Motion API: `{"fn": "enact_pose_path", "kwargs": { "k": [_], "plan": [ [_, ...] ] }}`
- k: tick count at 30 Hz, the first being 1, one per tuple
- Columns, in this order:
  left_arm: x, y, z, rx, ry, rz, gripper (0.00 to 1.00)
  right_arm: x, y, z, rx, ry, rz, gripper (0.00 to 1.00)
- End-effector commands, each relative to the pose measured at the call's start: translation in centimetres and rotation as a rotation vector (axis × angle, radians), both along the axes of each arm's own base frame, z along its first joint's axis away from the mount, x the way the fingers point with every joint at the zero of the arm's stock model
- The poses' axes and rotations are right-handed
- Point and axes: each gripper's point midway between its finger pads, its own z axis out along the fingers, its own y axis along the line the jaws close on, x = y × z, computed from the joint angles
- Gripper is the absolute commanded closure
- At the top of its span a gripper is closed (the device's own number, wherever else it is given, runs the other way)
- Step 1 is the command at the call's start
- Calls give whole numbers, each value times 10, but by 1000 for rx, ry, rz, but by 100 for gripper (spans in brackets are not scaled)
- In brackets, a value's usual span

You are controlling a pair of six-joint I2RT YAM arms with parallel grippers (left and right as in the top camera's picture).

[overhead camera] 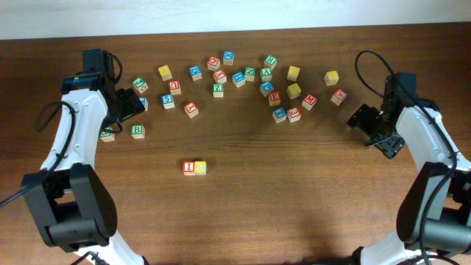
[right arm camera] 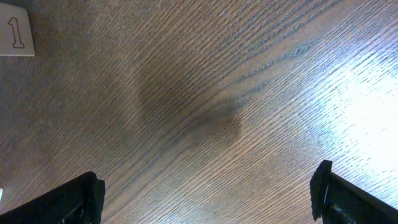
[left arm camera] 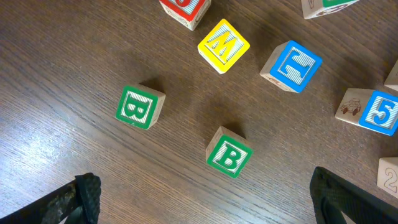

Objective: Spell out ICRA

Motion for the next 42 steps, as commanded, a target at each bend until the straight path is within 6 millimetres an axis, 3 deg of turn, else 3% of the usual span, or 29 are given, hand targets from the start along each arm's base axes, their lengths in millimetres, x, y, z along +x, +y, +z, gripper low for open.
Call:
{"fn": "enact_pose_path", "kwargs": {
  "k": [1, 37, 42],
  "plan": [
    [-3, -1, -4, -7, 13, -4, 1, 5, -3, 11, -15, -32, -4, 2],
    [-3, -1, -4, -8, 13, -4, 1, 5, -3, 11, -15, -32, -4, 2],
    [-3, -1, -4, -8, 13, -4, 1, 25, -7, 17, -29, -119, -9, 2]
  ]
}}
